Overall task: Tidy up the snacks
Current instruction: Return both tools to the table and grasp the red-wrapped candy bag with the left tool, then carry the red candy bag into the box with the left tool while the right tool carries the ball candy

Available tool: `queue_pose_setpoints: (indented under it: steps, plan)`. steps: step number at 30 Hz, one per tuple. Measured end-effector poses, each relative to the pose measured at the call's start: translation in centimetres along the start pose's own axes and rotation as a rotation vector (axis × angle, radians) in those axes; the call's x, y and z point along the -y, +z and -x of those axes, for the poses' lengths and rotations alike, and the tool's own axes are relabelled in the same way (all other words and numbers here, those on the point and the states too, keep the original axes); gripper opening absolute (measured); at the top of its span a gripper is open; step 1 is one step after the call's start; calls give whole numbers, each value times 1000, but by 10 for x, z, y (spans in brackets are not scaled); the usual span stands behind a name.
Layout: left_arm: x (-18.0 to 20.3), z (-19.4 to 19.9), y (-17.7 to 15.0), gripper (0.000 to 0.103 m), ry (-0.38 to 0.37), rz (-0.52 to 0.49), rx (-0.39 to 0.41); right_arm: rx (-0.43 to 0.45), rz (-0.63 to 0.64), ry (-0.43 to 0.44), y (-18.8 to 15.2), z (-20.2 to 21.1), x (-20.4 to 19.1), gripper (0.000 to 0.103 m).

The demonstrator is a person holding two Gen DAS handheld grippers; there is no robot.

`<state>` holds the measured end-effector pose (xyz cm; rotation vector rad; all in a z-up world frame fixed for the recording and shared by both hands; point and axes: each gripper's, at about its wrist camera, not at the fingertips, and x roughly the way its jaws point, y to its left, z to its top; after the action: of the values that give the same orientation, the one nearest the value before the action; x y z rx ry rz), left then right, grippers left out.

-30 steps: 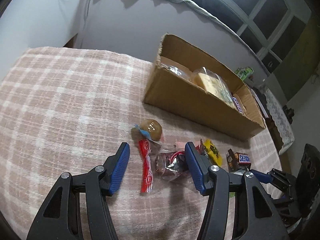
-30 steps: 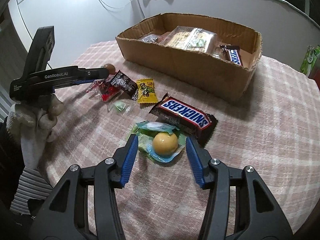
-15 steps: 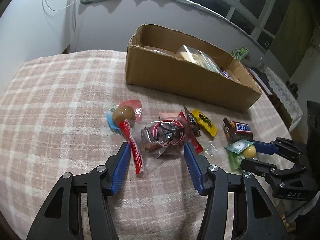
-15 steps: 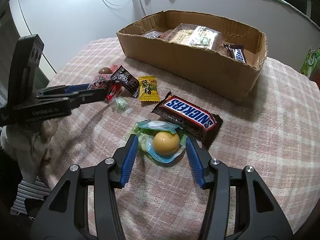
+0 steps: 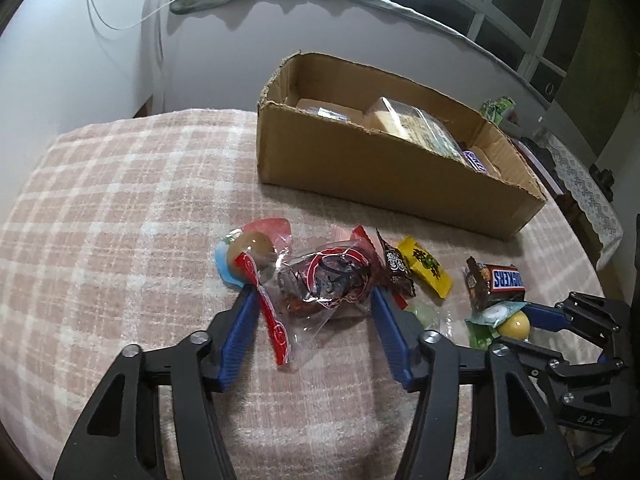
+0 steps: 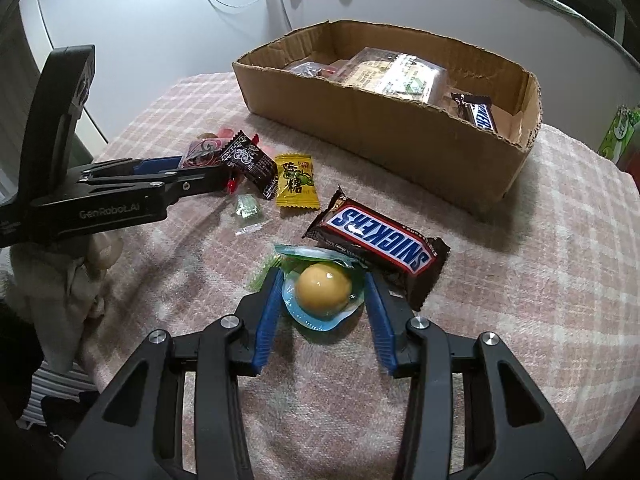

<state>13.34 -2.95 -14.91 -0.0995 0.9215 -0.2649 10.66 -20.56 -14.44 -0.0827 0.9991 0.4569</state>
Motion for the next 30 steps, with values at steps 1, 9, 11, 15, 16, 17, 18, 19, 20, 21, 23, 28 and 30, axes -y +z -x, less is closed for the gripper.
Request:
queue_pose_setpoints:
  steps: [1, 9, 11, 15, 16, 17, 18, 19, 20, 21, 23, 28, 30]
  plan:
    - [0, 0, 0, 51, 0, -3, 2, 1, -3, 4, 0, 0, 1, 44]
    - [3, 3, -2, 44, -6, -16, 13, 12, -13, 5, -3, 5, 3, 39]
    - [2, 5, -3, 44, -9, -14, 17, 19, -20, 9, -4, 8, 5, 39]
    - [0, 15, -7, 43, -6, -6, 36, 33, -28, 19, -5, 14, 6, 38]
    - [-1, 17, -8, 43, -7, -3, 41, 37, -29, 20, -6, 16, 6, 38]
    - [-2, 20, -8, 43, -7, 1, 49, 45, -30, 20, -6, 19, 6, 38]
    - [-4, 25, -9, 43, -8, 8, 59, 53, -31, 21, -6, 22, 5, 38]
    - [-5, 28, -9, 43, -8, 13, 66, 63, -34, 20, -6, 25, 5, 38]
    - [-6, 32, -9, 43, -9, 20, 76, 72, -39, 21, -6, 28, 5, 38]
    - [-7, 36, -8, 43, -15, 30, 86, 85, -46, 27, -6, 32, 5, 38]
    - [-9, 42, -5, 43, -25, 43, 104, 105, -48, 28, -5, 39, 4, 38]
    - [-7, 52, 5, 43, -38, 44, 143, 152, -39, 12, 9, 51, 5, 38]
    - [-5, 53, 11, 43, -42, 42, 155, 171, -44, 10, 16, 57, 8, 38]
